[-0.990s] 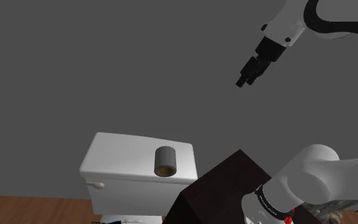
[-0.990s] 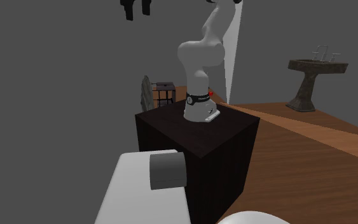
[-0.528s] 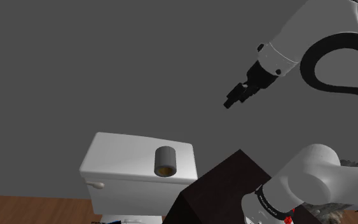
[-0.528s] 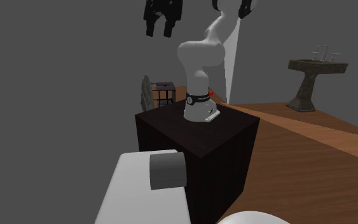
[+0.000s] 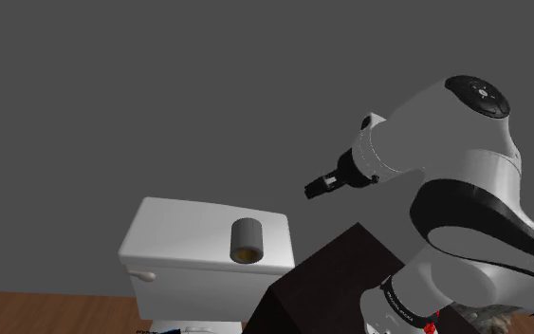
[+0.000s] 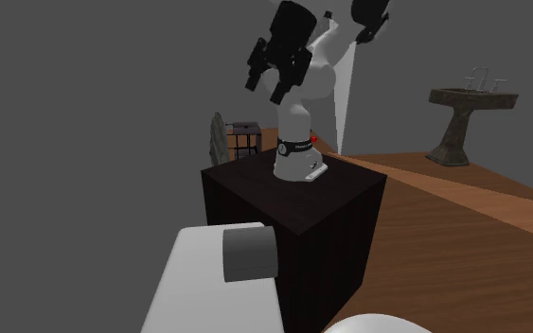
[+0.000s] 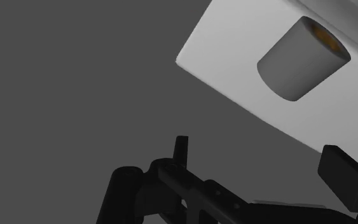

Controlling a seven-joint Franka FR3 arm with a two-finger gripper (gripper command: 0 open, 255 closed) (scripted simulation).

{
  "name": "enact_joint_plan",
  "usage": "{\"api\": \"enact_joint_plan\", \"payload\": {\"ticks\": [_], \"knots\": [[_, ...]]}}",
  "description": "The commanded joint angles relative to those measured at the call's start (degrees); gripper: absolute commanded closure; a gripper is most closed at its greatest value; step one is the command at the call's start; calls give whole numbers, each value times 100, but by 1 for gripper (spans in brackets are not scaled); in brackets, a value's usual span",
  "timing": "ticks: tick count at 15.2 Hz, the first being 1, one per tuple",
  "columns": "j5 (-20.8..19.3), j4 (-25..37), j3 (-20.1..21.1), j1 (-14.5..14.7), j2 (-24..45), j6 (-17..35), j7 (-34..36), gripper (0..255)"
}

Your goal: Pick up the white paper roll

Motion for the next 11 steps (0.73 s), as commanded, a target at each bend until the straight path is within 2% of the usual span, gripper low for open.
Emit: {"api": "enact_joint_plan", "payload": {"ticks": [1, 4, 6, 8, 11], "knots": [[113, -127, 689, -11, 64, 354, 580, 0], [214, -161, 1779, -244, 299, 861, 1419, 0], [232, -87, 2560, -557, 481, 1173, 1993, 0], [219, 62, 3380, -1002, 622, 1442, 2559, 0], [187, 417, 4638, -1855, 655, 1732, 3349, 0]]}}
